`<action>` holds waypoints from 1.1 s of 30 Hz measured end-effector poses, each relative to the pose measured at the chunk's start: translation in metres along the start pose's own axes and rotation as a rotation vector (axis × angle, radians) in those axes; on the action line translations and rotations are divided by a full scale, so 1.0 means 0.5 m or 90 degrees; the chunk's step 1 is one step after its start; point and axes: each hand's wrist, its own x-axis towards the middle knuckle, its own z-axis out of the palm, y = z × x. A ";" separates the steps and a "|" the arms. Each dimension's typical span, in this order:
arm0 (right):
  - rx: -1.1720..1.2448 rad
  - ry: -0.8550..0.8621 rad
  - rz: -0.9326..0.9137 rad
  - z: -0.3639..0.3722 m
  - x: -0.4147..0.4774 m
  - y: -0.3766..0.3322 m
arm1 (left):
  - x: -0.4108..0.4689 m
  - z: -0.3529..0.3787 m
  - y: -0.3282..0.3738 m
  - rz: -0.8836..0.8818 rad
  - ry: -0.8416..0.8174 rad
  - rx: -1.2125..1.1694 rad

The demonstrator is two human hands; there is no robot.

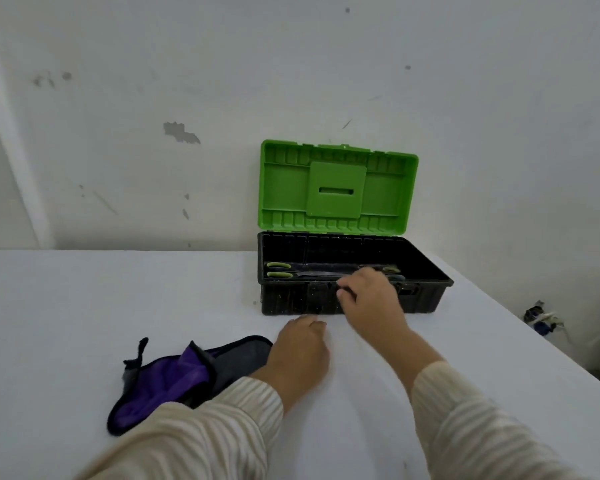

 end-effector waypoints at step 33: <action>-0.079 -0.162 0.043 -0.095 0.585 -0.019 | 0.533 -0.468 -0.044 -0.114 0.056 0.130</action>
